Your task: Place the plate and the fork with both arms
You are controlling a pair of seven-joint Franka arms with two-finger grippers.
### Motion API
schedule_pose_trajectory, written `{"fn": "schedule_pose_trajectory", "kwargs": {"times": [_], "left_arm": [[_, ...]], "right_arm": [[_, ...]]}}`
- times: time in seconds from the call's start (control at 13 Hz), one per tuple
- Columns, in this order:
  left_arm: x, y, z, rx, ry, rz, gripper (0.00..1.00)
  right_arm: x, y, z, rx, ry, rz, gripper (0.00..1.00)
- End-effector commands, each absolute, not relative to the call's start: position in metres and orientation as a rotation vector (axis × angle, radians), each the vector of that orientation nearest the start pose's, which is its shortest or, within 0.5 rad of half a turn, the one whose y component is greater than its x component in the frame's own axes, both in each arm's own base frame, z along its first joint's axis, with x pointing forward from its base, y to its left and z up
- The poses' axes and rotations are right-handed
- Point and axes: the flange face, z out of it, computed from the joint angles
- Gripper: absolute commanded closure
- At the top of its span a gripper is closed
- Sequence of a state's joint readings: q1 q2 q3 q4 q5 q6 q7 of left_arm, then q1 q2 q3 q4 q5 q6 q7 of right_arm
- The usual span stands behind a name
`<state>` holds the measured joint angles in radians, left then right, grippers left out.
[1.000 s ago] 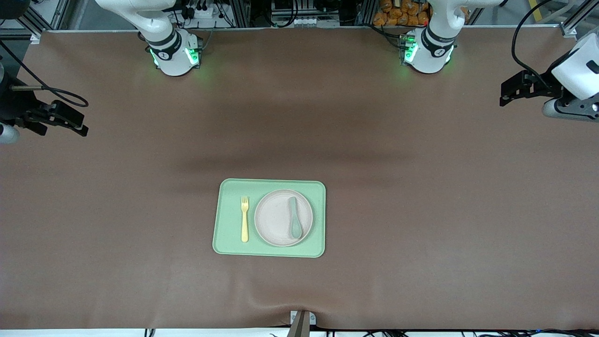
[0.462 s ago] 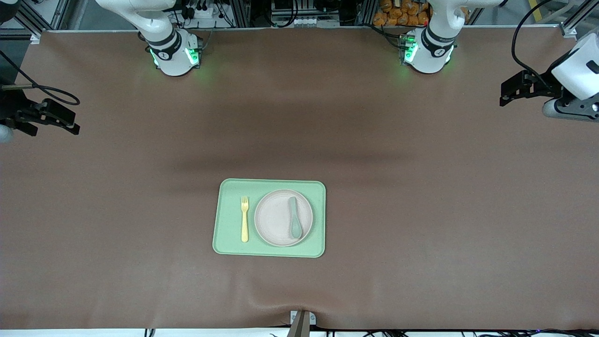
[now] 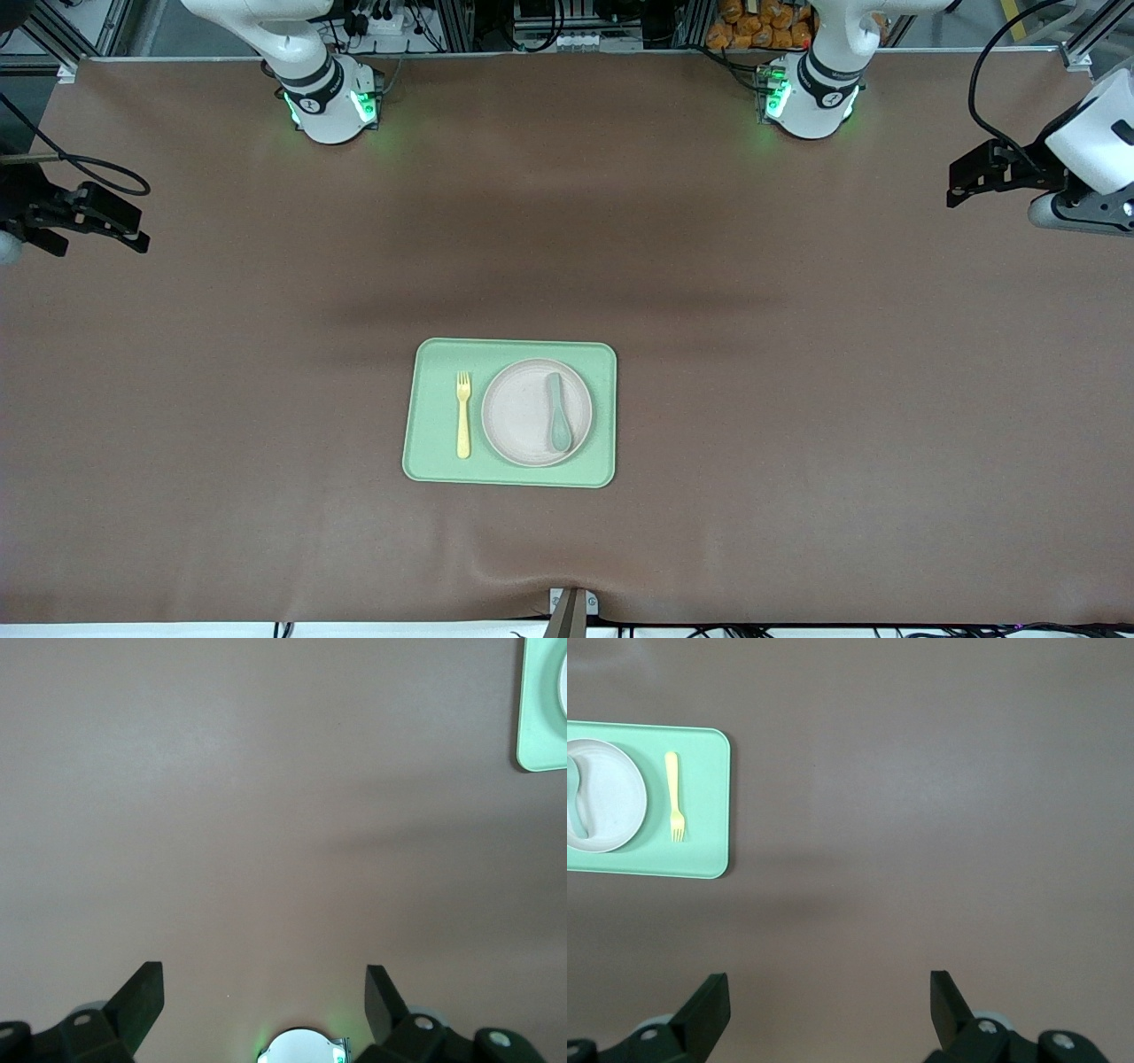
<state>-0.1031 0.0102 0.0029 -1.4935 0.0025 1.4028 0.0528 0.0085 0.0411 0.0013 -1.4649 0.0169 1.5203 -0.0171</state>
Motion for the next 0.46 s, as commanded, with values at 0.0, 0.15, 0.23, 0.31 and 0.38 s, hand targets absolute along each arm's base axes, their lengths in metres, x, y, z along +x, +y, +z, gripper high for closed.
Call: {"fn": "schedule_pose_trajectory", "kwargs": {"times": [0.0, 0.15, 0.23, 0.31, 0.38], "left_arm": [[0.5380, -0.0546, 0.6432, -3.128, 0.219, 0.140, 0.00], [0.5381, -0.0540, 0.6432, -3.130, 0.217, 0.140, 0.00], [0.5381, -0.0540, 0.6432, -3.130, 0.217, 0.140, 0.00], [0.5381, -0.0542, 0.6432, -3.131, 0.219, 0.140, 0.00], [0.5381, -0.0542, 0.6432, -3.131, 0.217, 0.140, 0.00]], "right_arm": [[0.5637, 0.0068, 0.6512, -3.133, -0.066, -0.017, 0.00], [0.5643, 0.0069, 0.6505, -3.131, -0.071, -0.017, 0.00], [0.5642, 0.0069, 0.6504, -3.131, -0.071, -0.015, 0.00], [0.5642, 0.0061, 0.6503, -3.131, -0.071, -0.015, 0.00], [0.5641, 0.0027, 0.6495, -3.130, -0.061, -0.010, 0.00]]}}
